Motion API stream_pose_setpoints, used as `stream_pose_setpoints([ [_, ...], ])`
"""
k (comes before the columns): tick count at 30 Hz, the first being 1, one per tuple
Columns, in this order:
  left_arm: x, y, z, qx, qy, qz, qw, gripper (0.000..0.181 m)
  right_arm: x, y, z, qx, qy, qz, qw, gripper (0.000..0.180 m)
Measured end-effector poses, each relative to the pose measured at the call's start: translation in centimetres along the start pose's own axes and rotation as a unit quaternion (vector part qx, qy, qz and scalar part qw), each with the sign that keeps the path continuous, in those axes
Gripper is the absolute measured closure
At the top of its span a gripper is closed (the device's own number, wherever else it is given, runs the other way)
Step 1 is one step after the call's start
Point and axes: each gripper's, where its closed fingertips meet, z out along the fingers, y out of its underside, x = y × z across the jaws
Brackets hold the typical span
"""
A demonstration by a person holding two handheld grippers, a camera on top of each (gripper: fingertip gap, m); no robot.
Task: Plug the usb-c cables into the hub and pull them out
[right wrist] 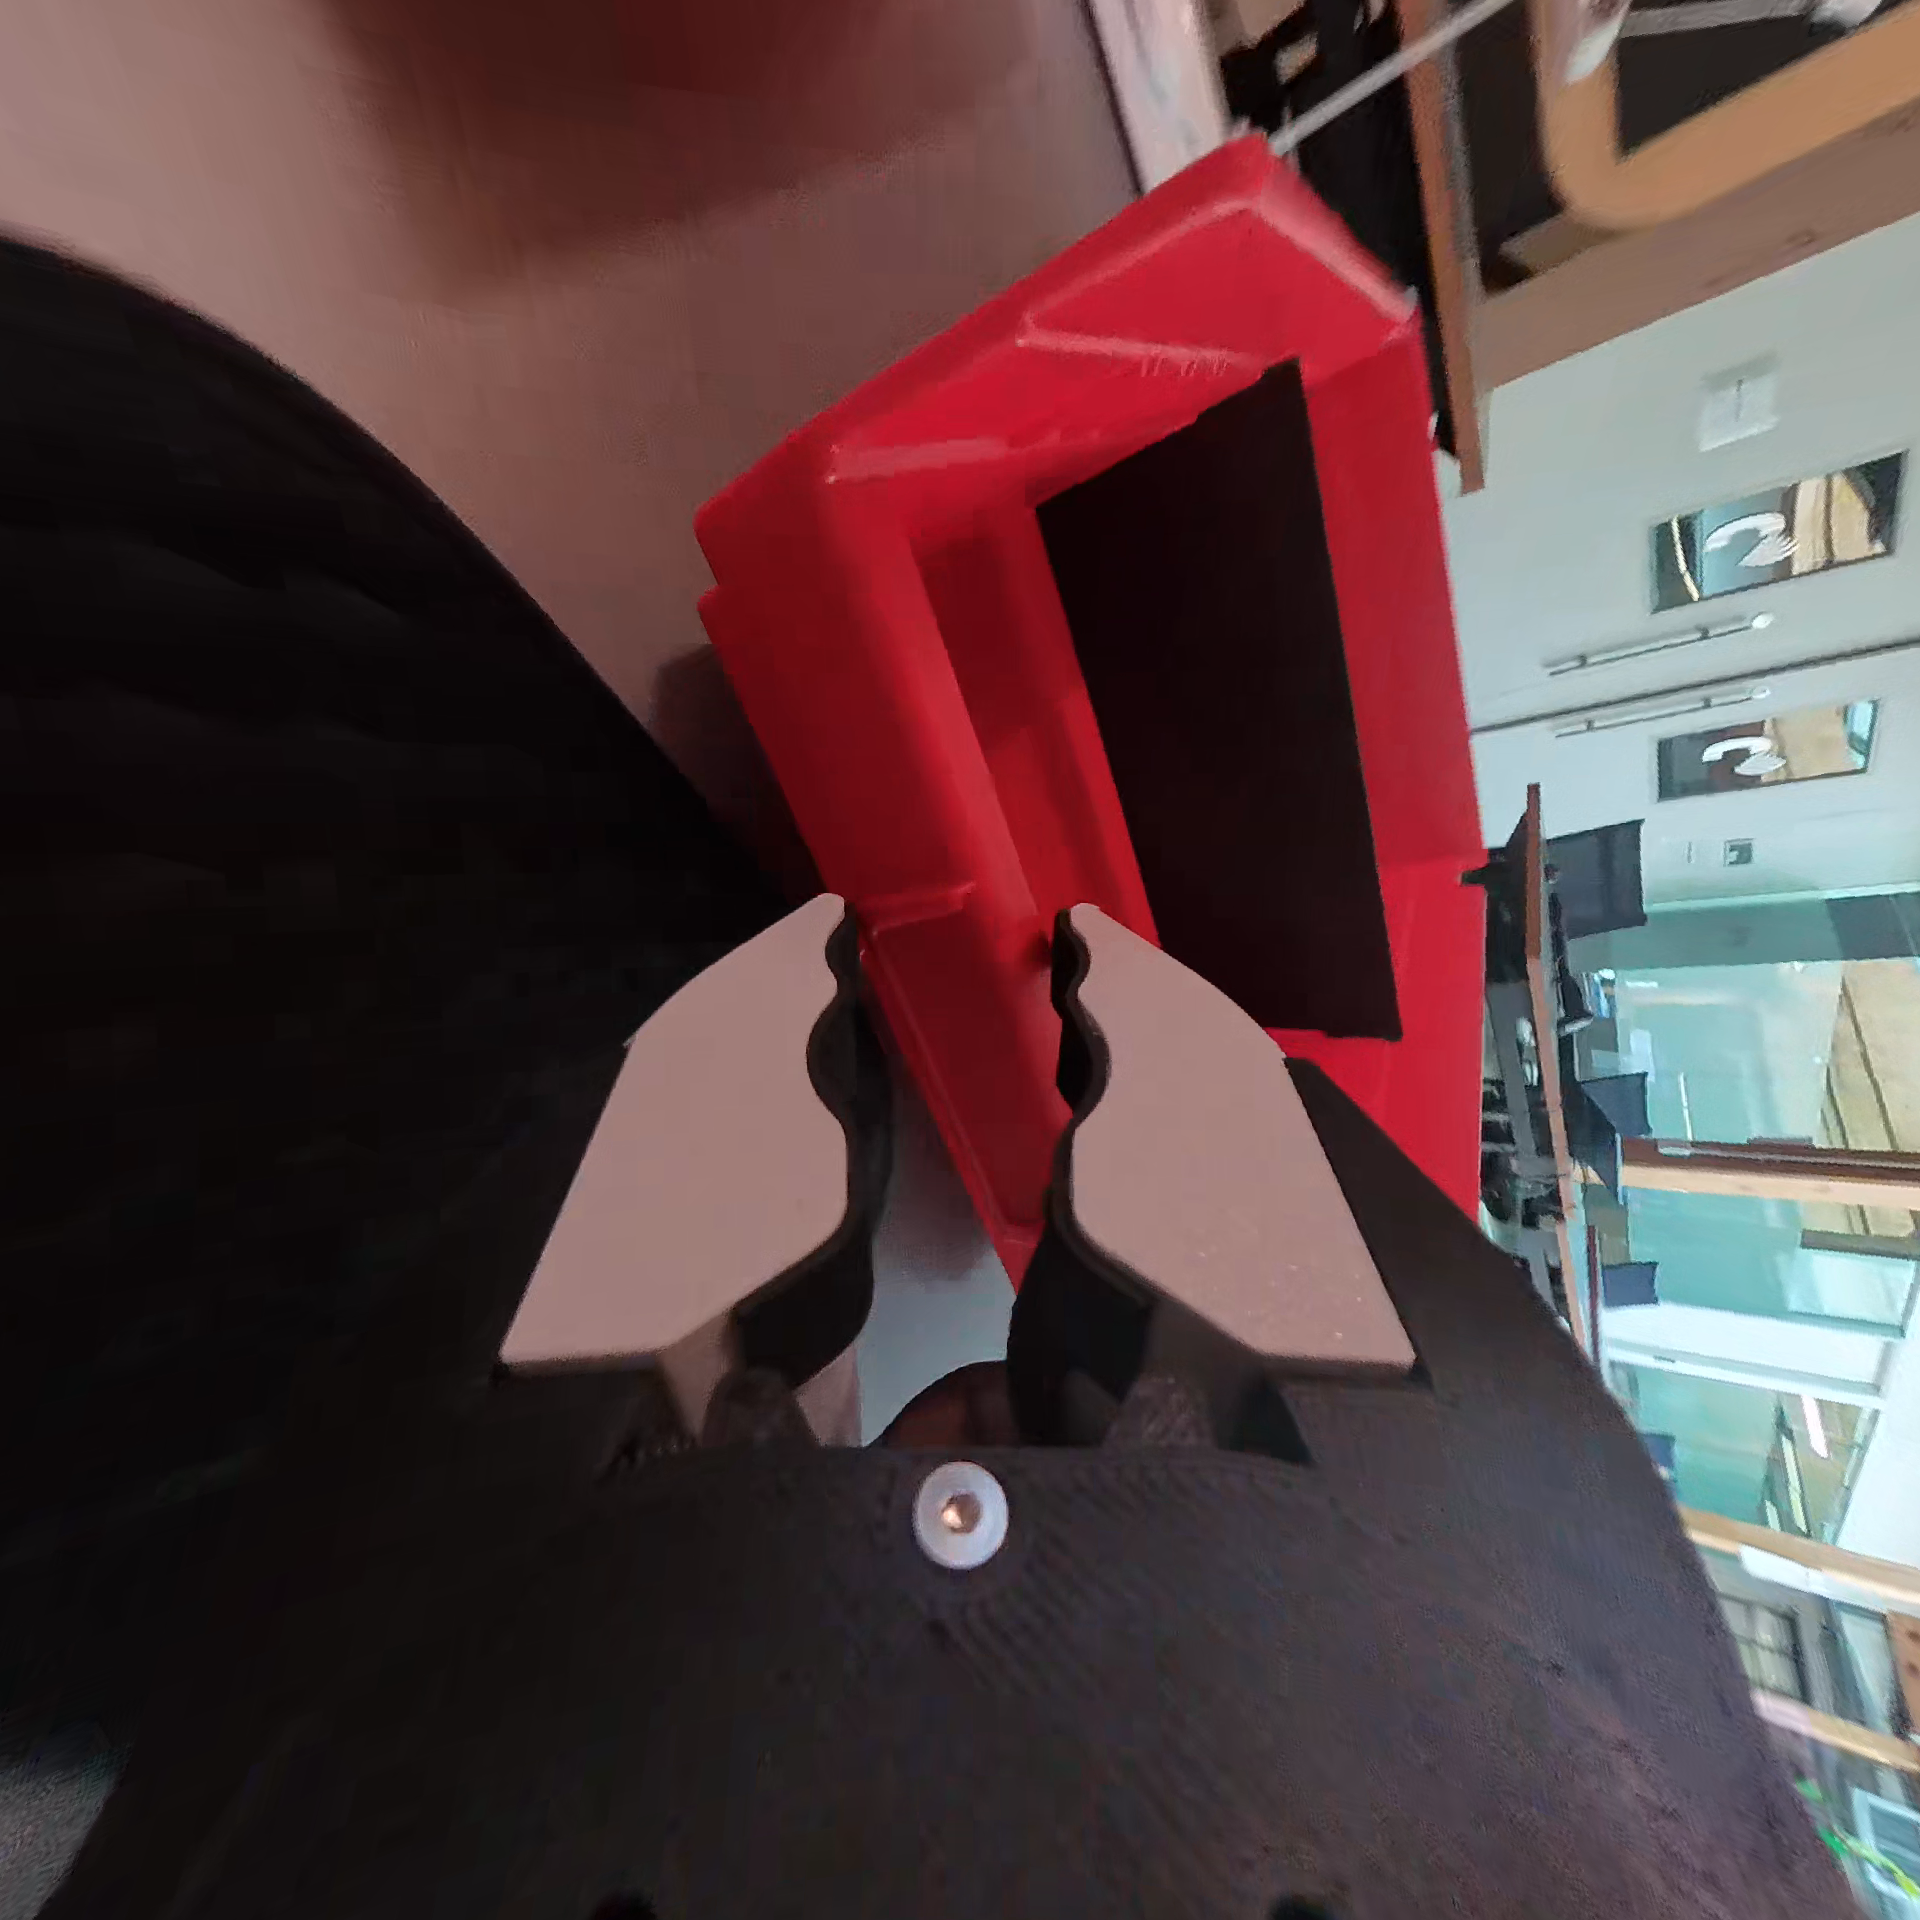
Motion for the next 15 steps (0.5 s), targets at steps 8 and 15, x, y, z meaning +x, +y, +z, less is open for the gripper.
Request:
stream_pose_setpoints([
  [8, -1.9, 6.0, -2.9, -0.007, -0.003, 0.037, 0.999, 0.142, 2.7, 4.2, 2.3, -0.002, 0.023, 0.043, 0.999, 0.142],
  [15, -2.1, 9.8, -6.0, 0.069, 0.011, -0.007, 0.998, 0.14, 4.3, 7.0, 2.8, -0.019, 0.034, 0.08, 0.996, 0.141],
])
